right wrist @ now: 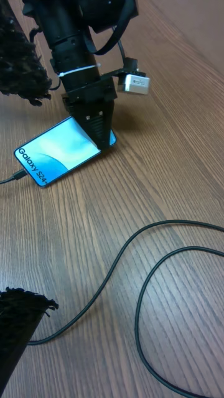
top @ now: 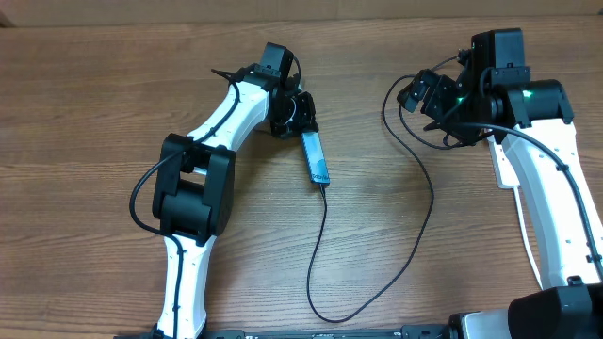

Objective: Plug charger to phone and switch on socket
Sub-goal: 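Lower the plugged phone with the left gripper onto the table center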

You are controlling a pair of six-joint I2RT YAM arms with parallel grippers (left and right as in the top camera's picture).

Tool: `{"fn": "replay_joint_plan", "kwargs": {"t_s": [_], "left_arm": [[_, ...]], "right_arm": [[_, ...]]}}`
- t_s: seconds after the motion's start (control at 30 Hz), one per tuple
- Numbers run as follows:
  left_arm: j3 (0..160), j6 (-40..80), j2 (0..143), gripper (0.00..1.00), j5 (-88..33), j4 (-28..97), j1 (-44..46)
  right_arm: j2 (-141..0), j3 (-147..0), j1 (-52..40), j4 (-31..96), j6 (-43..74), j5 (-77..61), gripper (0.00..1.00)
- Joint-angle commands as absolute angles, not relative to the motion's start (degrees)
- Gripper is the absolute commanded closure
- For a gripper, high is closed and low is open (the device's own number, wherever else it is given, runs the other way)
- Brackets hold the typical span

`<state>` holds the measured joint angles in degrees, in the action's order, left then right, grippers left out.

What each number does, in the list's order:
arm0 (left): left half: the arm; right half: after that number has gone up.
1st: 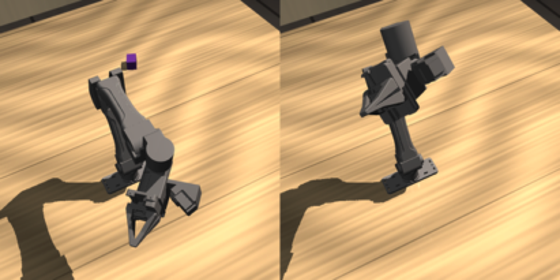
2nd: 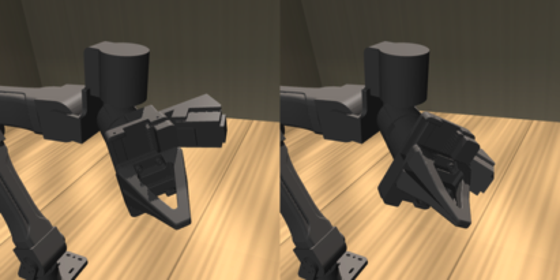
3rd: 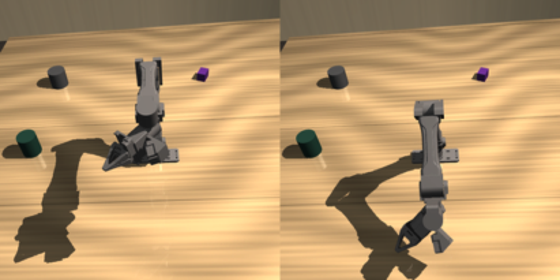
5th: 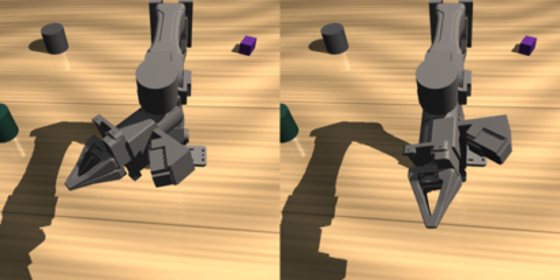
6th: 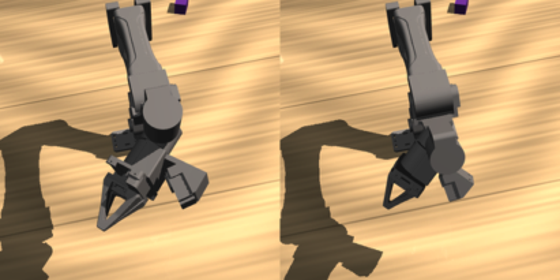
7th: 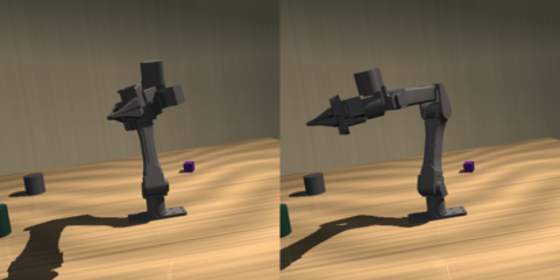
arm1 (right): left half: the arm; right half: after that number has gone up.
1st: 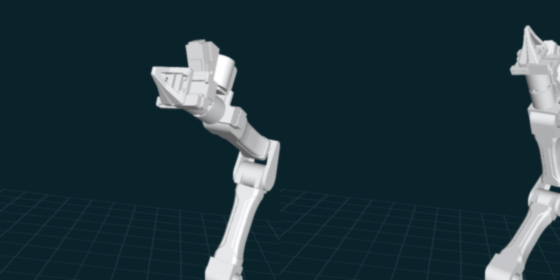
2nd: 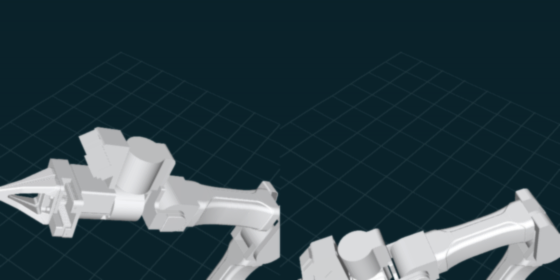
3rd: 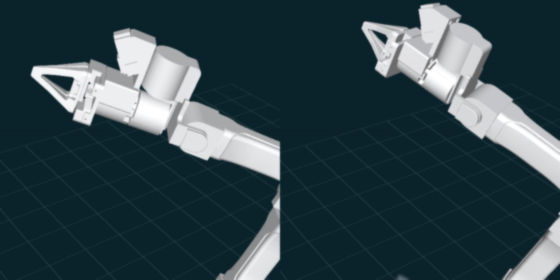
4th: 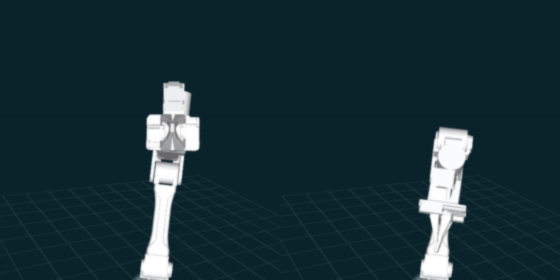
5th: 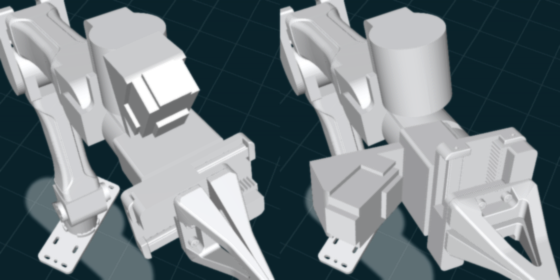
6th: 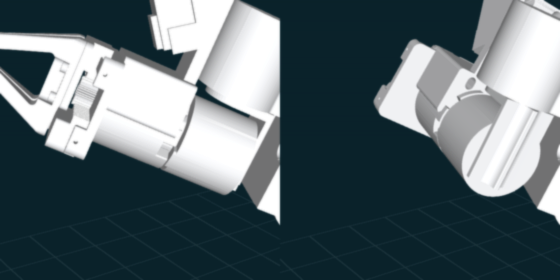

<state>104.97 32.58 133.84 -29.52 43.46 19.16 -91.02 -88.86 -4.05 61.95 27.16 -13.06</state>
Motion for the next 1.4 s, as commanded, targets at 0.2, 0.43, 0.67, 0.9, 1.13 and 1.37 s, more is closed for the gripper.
{"fn": "replay_joint_plan", "kwargs": {"t_s": [0.2,0.43,0.67,0.9,1.13,1.37], "left_arm": [[105.14,31.7,136.49,0.95,-30.74,43.72,19.84],[105.14,31.68,138.45,0.96,-32.49,43.62,19.88],[105.14,31.7,138.43,0.88,-32.45,43.72,19.88],[105.14,31.7,138.45,0.74,-32.45,43.75,19.88],[105.14,31.7,138.43,0.74,-32.42,44.4,19.88],[105.14,31.68,138.43,0.76,-32.42,44.91,19.88]], "right_arm": [[-89.8,-89.32,-3.62,61.65,26.92,-12.43,0.0],[-89.8,-89.32,-3.62,61.65,26.89,-12.43,0.01],[-89.8,-89.32,-3.62,61.67,26.89,-12.43,0.0],[-89.8,-89.32,-3.62,61.71,26.89,-12.43,0.0],[-89.8,-89.32,-3.62,61.91,26.89,-12.43,0.0],[-89.8,-89.32,-3.62,62.11,26.89,-12.43,0.0]]}}
